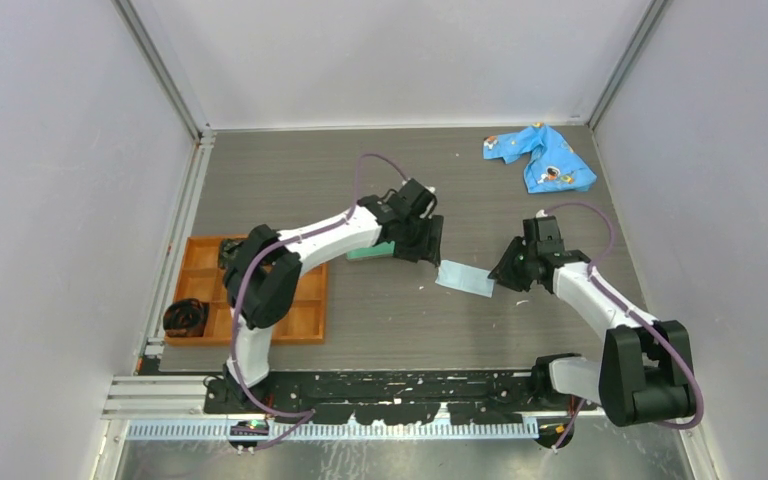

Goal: Organize the sunglasses
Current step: Adjust the sunglasses case at the center of the board, then pick up the glasses cleaning cloth from the center of the board.

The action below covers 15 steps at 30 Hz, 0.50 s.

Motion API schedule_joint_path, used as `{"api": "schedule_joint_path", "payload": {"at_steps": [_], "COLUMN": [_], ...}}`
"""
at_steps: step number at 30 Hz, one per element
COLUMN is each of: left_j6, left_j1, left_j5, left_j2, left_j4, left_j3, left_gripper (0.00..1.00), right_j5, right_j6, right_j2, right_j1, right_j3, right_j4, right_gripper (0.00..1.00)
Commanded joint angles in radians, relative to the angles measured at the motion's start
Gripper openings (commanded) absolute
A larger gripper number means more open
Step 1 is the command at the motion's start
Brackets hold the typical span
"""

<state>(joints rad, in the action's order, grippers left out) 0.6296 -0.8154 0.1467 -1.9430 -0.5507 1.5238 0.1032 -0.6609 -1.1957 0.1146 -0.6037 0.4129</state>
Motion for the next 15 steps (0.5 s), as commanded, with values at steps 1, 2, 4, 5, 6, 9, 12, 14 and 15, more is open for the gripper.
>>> {"api": "schedule_joint_path", "payload": {"at_steps": [1, 2, 4, 5, 6, 9, 12, 14, 15], "left_j6": [0.115, 0.124, 0.135, 0.141, 0.142, 0.143, 0.142, 0.135, 0.133], "left_j1": [-0.068, -0.071, -0.073, -0.073, -0.073, -0.074, -0.076, -0.076, -0.077], "left_j5": [-0.085, -0.088, -0.097, -0.109, -0.117, -0.123, -0.13, -0.135, -0.137], "left_j2": [-0.054, -0.065, -0.081, -0.089, -0.096, -0.118, -0.136, -0.152, -0.16], "left_j4": [0.047, 0.056, 0.073, 0.074, 0.074, 0.077, 0.087, 0.091, 0.091], "left_j3": [0.053, 0.053, 0.052, 0.053, 0.054, 0.056, 0.053, 0.055, 0.059], "left_gripper": [0.57, 0.57, 0.56, 0.55, 0.55, 0.55, 0.54, 0.54, 0.54], "right_j5": [0.041, 0.034, 0.019, 0.013, 0.008, -0.009, -0.035, -0.046, -0.052], "right_j6": [0.007, 0.005, 0.005, 0.006, 0.004, 0.003, 0.002, 0.004, 0.005], "right_j2": [-0.031, -0.038, -0.047, -0.05, -0.053, -0.06, -0.061, -0.063, -0.064], "right_j1": [-0.006, -0.007, -0.008, -0.008, -0.01, -0.011, -0.011, -0.013, -0.013], "right_j3": [-0.029, -0.026, -0.024, -0.02, -0.018, -0.012, -0.006, -0.001, 0.001], "right_j4": [-0.047, -0.045, -0.041, -0.041, -0.042, -0.038, -0.035, -0.035, -0.034], "right_gripper": [0.31, 0.3, 0.29, 0.29, 0.29, 0.28, 0.28, 0.28, 0.28]}}
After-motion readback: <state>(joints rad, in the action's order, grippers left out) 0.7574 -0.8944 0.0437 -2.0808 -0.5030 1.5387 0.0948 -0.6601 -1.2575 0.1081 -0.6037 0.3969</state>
